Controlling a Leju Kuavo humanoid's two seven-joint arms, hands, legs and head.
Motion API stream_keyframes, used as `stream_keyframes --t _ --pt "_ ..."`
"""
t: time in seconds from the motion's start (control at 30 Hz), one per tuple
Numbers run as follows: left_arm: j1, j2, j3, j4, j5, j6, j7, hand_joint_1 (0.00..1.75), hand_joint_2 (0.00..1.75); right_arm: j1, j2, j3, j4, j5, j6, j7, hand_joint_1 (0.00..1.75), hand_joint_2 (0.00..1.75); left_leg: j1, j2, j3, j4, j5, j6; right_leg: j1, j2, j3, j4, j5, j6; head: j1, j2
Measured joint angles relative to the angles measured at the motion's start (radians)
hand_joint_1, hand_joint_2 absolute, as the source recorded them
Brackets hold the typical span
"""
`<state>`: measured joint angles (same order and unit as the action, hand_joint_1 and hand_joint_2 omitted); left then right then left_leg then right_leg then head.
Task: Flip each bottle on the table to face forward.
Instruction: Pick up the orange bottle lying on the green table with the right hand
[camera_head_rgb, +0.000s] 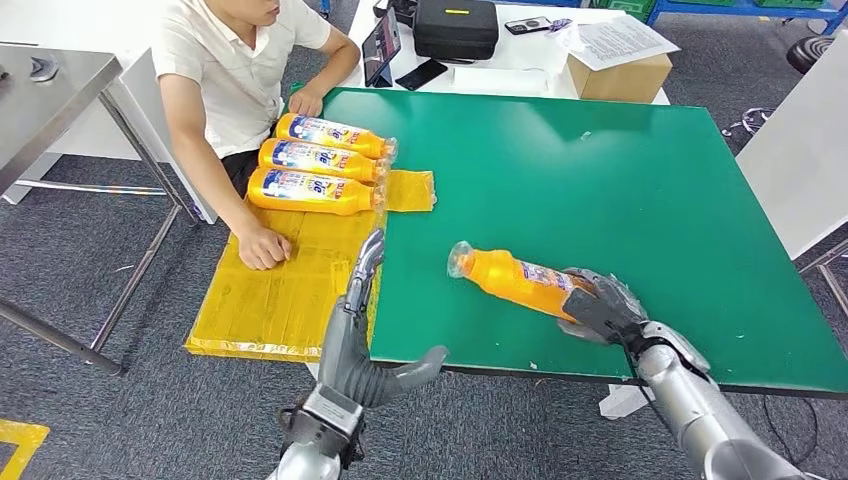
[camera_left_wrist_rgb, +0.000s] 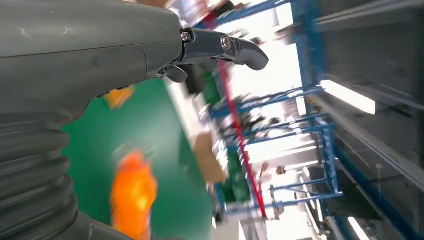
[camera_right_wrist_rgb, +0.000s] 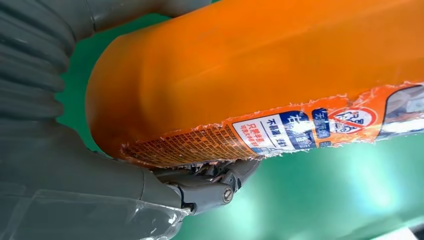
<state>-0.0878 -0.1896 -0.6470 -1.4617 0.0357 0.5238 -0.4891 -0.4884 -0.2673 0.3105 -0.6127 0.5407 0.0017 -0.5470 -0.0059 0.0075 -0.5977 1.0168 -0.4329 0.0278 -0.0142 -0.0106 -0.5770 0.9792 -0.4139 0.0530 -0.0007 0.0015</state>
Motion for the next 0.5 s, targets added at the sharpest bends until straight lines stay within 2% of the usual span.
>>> stream_keyframes --t 0.1,0.37,0.5 --pt "0.004 0.0 0.023 0.008 0.123 -0.021 0.006 0.0 1.75 0.057 0.021 -0.044 -0.07 -0.05 0.003 0.0 1.75 1.75 0.0 0.0 -0.001 0.0 0.0 0.0 0.0 0.0 -0.001 0.0 0.0 0.0 -0.001 0.0" --pt "0.014 0.001 0.045 0.017 0.164 -0.029 0.008 0.0 1.75 0.123 0.041 -0.09 -0.164 -0.083 0.02 0.011 1.75 1.75 0.0 -0.001 -0.003 0.0 0.0 0.0 0.0 0.0 -0.003 0.0 0.0 0.0 0.0 0.0" --pt "0.047 0.005 0.072 0.017 0.322 -0.062 0.042 0.0 1.75 0.198 0.066 -0.129 -0.271 -0.219 0.085 0.003 1.75 1.75 0.0 -0.002 -0.006 0.0 0.0 0.0 0.0 -0.001 -0.004 0.0 -0.001 0.0 0.0 0.0"
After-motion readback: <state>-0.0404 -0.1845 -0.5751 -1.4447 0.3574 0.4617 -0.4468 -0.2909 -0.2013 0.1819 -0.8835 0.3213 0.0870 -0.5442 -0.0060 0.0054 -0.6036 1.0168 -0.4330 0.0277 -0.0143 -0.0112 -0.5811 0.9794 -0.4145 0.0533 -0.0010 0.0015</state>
